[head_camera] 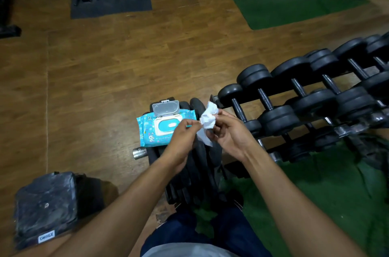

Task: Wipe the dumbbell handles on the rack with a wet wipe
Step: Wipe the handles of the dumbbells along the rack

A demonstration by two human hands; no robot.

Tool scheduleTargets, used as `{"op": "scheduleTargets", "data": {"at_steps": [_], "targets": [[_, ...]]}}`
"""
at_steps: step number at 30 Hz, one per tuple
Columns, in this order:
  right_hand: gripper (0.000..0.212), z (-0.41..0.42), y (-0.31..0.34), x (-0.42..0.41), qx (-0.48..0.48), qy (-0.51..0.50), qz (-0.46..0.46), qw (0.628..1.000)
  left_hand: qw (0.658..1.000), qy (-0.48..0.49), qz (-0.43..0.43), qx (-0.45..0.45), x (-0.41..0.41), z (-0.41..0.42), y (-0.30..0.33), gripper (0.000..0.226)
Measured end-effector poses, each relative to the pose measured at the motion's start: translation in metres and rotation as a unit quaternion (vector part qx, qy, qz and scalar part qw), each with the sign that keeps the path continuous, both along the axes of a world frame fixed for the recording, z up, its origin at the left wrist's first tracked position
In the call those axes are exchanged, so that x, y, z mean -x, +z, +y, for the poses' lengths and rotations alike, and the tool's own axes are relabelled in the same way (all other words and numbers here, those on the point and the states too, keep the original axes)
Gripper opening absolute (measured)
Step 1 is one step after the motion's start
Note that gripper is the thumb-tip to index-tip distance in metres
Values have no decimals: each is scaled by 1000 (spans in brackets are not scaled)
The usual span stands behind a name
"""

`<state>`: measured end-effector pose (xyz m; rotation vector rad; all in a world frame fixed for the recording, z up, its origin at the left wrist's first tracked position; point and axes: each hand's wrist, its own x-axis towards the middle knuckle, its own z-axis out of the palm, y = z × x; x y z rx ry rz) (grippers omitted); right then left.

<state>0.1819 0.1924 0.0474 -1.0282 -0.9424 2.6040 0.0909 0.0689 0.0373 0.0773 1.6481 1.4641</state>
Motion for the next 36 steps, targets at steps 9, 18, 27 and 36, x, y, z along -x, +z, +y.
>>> {"op": "scheduleTargets", "data": {"at_steps": [9,18,27,36], "targets": [[21,69,-31,-49,-364,82,-181,910,998,40,-43,16,-63,75,-10,20],[31,150,-37,-113,-489,305,-96,812,985,160,-44,49,-135,144,-24,15],[23,198,-46,-129,-506,253,-127,815,977,205,-1,59,-171,154,-26,16],[35,217,-41,-140,-550,259,-168,776,976,196,23,86,-188,135,-49,11]]}}
